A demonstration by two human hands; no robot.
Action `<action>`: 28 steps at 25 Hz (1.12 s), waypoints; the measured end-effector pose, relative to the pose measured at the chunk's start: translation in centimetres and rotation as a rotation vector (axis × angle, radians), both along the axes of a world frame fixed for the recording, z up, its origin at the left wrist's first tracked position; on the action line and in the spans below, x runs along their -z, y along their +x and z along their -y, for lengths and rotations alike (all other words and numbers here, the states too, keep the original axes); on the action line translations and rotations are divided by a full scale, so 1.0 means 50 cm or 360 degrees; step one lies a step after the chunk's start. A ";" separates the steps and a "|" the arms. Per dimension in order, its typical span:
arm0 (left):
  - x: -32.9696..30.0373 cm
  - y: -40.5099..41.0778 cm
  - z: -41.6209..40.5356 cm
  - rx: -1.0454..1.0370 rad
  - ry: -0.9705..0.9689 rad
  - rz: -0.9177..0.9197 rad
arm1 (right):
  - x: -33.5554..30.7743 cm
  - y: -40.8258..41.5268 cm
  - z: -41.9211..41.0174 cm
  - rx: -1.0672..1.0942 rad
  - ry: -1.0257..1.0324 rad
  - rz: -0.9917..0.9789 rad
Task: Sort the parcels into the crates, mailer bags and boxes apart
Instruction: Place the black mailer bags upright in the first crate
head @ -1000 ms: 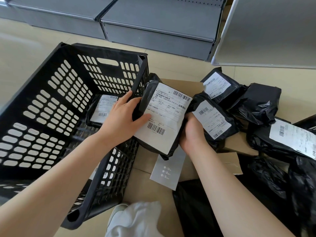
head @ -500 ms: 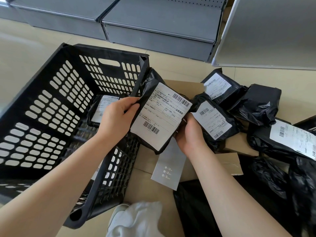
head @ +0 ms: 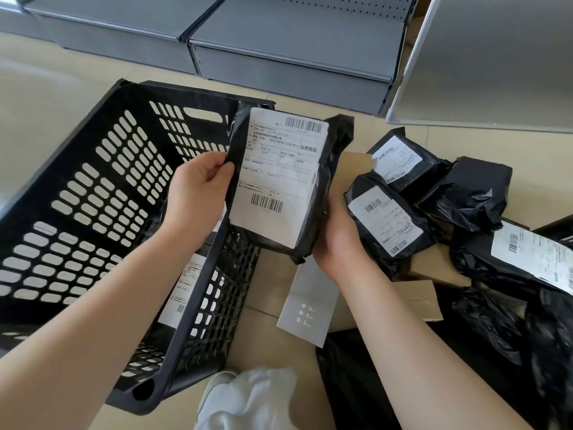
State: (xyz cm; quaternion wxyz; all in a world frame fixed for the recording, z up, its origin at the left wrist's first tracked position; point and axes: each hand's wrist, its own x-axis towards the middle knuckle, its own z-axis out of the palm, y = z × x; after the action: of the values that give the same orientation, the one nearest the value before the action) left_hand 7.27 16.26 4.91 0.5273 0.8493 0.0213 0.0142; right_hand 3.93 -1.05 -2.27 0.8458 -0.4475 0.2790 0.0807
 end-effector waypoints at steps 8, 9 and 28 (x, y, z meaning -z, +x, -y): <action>0.020 -0.004 -0.021 -0.0228 -0.0503 -0.0062 | -0.038 0.017 -0.037 -0.0025 0.0021 -0.0006; 0.025 -0.005 -0.018 -0.0245 -0.0567 -0.0063 | -0.039 0.017 -0.034 -0.0019 0.0034 0.0000; -0.017 0.072 -0.236 -0.0210 -0.0296 -0.0099 | -0.054 0.003 -0.131 -0.0543 -0.1009 0.0341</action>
State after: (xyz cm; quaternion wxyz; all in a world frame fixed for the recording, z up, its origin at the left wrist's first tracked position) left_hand 10.85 28.06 5.74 0.6008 0.7935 0.0947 0.0205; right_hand 4.08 5.51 0.45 0.6641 -0.7331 0.1213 0.0829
